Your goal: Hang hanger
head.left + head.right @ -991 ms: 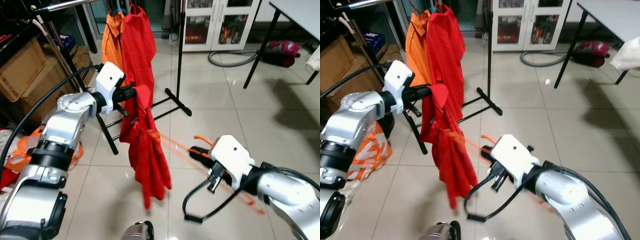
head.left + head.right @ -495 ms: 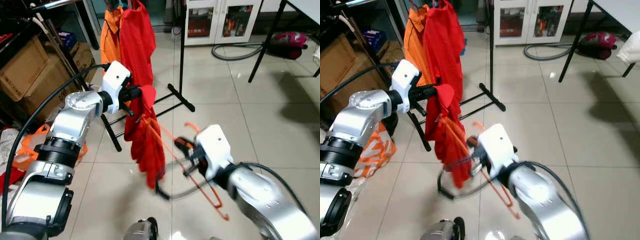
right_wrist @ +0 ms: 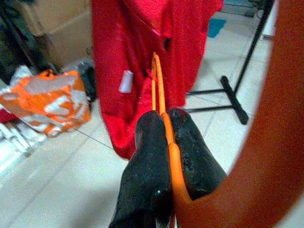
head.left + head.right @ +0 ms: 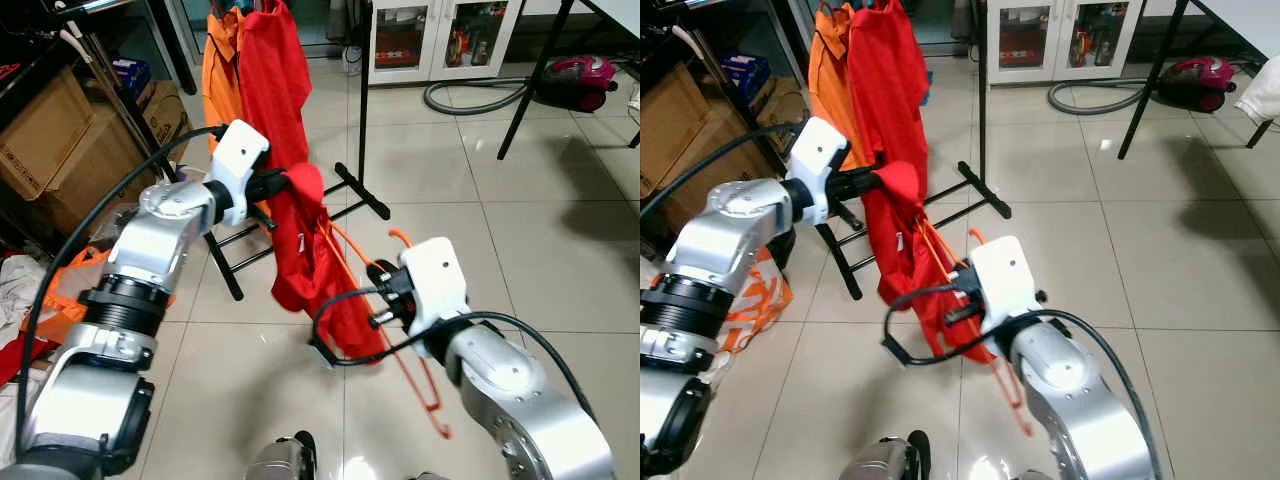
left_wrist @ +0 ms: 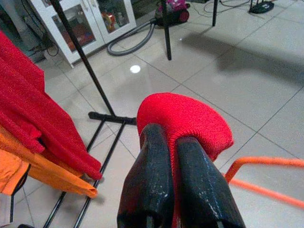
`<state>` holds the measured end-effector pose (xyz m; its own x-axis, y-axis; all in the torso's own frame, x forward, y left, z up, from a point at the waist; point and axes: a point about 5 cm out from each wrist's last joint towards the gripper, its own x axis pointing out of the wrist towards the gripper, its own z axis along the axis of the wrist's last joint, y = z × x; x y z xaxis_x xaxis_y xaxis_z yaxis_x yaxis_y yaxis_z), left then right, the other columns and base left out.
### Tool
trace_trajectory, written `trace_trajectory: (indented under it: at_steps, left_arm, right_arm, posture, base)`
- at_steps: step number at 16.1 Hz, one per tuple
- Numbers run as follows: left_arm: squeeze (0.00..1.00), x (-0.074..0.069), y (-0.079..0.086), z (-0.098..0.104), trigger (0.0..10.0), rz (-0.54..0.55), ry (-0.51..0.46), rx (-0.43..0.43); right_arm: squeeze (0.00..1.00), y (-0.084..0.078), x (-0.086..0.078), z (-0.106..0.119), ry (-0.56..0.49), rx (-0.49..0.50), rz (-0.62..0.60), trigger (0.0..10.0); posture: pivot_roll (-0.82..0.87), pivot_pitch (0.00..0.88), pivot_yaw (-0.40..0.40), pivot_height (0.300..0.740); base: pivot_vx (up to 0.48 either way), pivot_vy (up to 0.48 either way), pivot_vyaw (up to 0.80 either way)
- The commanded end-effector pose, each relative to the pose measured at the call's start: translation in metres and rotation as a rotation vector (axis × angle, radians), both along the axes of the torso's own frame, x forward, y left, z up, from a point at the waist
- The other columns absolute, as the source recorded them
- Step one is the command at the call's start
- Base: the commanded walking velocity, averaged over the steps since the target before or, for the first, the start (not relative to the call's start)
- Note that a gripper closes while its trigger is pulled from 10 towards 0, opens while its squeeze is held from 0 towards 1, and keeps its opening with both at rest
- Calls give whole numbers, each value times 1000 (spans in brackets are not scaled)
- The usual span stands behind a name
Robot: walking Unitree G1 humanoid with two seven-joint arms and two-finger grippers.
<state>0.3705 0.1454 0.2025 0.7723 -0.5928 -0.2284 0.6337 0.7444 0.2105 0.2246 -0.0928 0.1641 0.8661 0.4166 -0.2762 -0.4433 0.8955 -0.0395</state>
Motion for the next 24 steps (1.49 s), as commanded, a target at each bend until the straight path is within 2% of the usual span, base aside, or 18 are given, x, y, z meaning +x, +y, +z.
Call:
trace_trajectory:
  at_steps: [1, 3, 6, 8, 9, 11, 14, 17, 20, 24]
  left_arm:
    - [0, 0, 1, 3, 10000, 27, -17, 10]
    - [0, 4, -1, 3, 10000, 84, -18, 0]
    - [0, 5, -6, 8, 10000, 99, -20, -31]
    - [0, 2, -11, 17, 10000, 113, -18, -70]
    - [0, -1, -17, 23, 10000, 118, -10, -115]
    - [0, -6, -28, 26, 10000, 101, -10, -146]
    - [0, -10, -39, 20, 10000, 111, -42, -80]
    - [0, -4, -30, 9, 10000, 178, -74, 22]
    - [0, 1, -24, 7, 10000, 229, -83, 34]
    - [0, 2, -32, 7, 10000, 221, -73, 14]
  right_arm:
    - [0, 4, -2, 0, 14, 16, 24, 10000]
    - [0, 7, -6, 0, 23, 20, 60, 10000]
    - [0, 2, -7, -1, 35, -1, 48, 10000]
    - [0, -1, -6, -8, 75, -18, 9, 10000]
    - [0, -2, -5, -13, 104, -30, -10, 10000]
    - [0, -1, -5, -17, 127, -32, -12, 10000]
    - [0, 7, -3, -14, 121, -5, 30, 10000]
    - [0, -1, -1, -3, 71, -8, -13, 10000]
    - [0, -9, -3, 11, 27, -8, -30, 10000]
    - [0, -6, 0, 18, -5, 21, -57, 10000]
  posture:
    - [25, 115, 149, 740]
    - [21, 112, 151, 740]
    - [13, 112, 159, 740]
    - [16, 114, 161, 740]
    - [19, 115, 159, 740]
    - [26, 117, 151, 740]
    - [35, 121, 145, 740]
    - [30, 124, 154, 740]
    - [24, 123, 165, 740]
    - [21, 121, 173, 740]
  base:
    - [0, 0, 0]
    - [0, 0, 0]
    - [0, 0, 0]
    - [0, 0, 0]
    - [0, 0, 0]
    - [0, 0, 0]
    - [0, 0, 0]
    - [0, 0, 0]
    - [0, 0, 0]
    - [0, 0, 0]
